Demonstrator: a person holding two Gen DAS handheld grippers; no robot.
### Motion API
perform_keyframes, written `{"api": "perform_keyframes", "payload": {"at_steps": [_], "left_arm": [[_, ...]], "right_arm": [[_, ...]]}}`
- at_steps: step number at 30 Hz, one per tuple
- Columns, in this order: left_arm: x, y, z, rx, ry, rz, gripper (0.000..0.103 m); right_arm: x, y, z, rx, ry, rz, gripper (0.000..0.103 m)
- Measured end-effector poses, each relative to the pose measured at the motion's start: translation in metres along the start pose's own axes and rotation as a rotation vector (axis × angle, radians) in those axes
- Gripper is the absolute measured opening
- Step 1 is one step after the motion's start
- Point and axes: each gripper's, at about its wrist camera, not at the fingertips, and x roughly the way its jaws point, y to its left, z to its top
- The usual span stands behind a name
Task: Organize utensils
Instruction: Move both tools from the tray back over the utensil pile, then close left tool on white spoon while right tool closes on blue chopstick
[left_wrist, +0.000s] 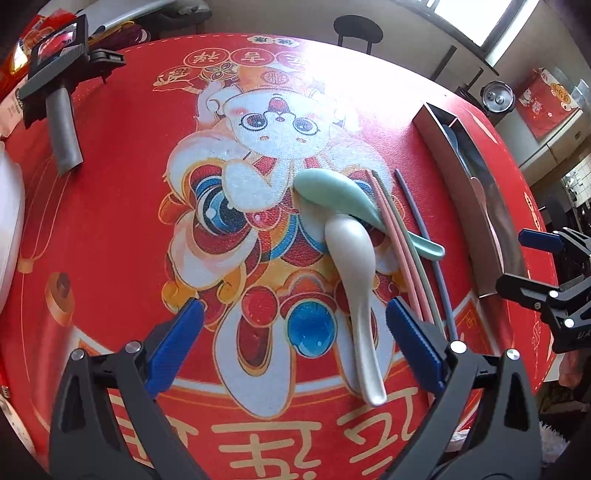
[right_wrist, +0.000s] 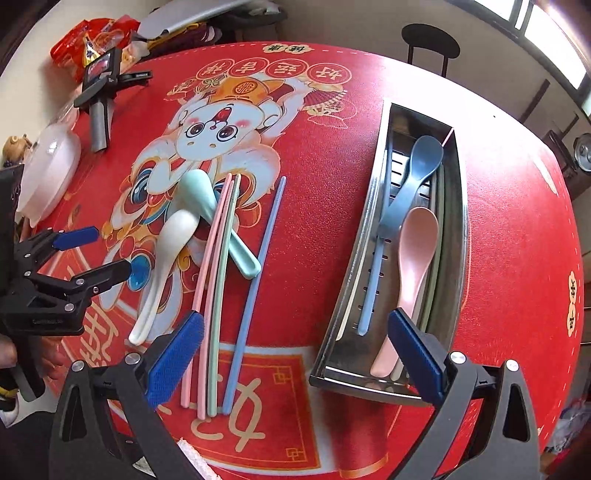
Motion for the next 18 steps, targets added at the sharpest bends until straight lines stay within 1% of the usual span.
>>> {"api": "perform_keyframes", "payload": {"at_steps": [3,4,5,6,7,8,9,11,12,13,14,18], "left_arm": [[0.004,0.007,0.0,-0.029,0.006,0.006,0.097],[0.005,0.008,0.0,-0.039,0.008,0.001,0.097],[0.006,0.009,0.0,-0.045,0.01,-0.005,0.097],[0.006,0.009,0.0,-0.047,0.01,-0.008,0.097],[0.007,0.009,0.0,-0.046,0.01,-0.009,0.097],[0.007,0.008,-0.001,-0.044,0.01,-0.009,0.097],[0.008,0.007,-0.001,-0.041,0.011,-0.011,0.097],[0.009,0.007,-0.002,-0.037,0.015,-0.016,0.097],[0.01,0.006,-0.002,-0.036,0.015,-0.014,0.097],[0.011,0.006,-0.002,-0.035,0.016,-0.014,0.097],[0.012,0.006,-0.002,-0.034,0.017,-0.013,0.097],[0.016,0.006,-0.003,-0.033,0.024,-0.011,0.097]], "right_arm": [[0.003,0.005,0.003,-0.026,0.005,0.0,0.095],[0.004,0.006,0.004,-0.032,0.007,-0.003,0.091],[0.005,0.007,0.005,-0.038,0.011,-0.004,0.081],[0.007,0.008,0.006,-0.043,0.018,-0.003,0.075],[0.009,0.009,0.007,-0.046,0.026,-0.002,0.066],[0.012,0.009,0.008,-0.049,0.034,0.003,0.059],[0.014,0.01,0.009,-0.051,0.04,0.012,0.055],[0.018,0.015,0.009,-0.058,0.054,0.026,0.037],[0.021,0.017,0.009,-0.064,0.063,0.03,0.033],[0.023,0.02,0.009,-0.068,0.073,0.033,0.026],[0.027,0.022,0.009,-0.069,0.087,0.039,0.023],[0.041,0.026,0.008,-0.026,0.153,0.077,0.017]]}}
